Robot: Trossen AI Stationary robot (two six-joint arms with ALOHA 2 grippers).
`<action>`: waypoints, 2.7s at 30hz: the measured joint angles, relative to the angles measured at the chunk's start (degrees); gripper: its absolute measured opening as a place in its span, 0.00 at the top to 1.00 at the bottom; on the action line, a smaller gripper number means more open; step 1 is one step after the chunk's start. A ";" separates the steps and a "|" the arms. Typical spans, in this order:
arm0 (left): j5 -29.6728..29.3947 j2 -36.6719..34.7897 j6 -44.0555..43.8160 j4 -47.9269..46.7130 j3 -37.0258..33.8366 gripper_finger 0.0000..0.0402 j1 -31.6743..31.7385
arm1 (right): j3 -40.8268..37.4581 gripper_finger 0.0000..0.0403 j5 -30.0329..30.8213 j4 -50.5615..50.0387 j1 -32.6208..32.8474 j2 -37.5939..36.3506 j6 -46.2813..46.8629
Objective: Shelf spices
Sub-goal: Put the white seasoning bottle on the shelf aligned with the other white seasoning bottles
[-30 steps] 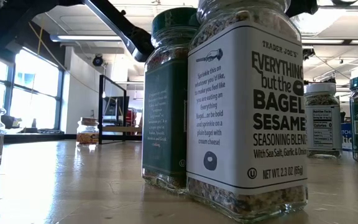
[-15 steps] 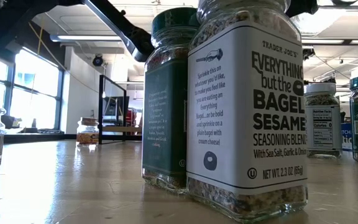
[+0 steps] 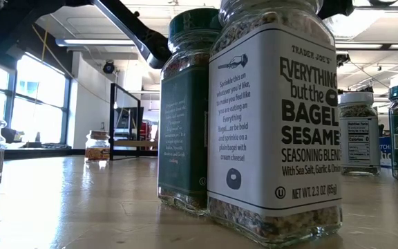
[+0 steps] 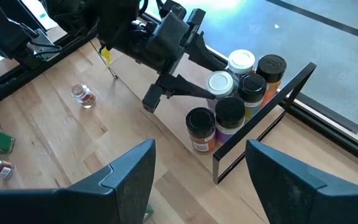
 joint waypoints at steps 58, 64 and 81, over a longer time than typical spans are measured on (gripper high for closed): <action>-2.25 -1.24 0.53 -31.61 14.21 0.83 -1.51 | 0.00 0.40 1.61 -0.01 0.00 0.00 -0.04; -2.97 -1.81 2.48 -32.94 15.78 0.82 -1.55 | 0.00 0.40 1.59 0.00 0.00 0.00 -0.15; 1.54 1.45 -6.91 -43.62 21.88 0.90 -3.49 | 0.02 0.40 1.57 0.00 0.00 -0.02 -0.68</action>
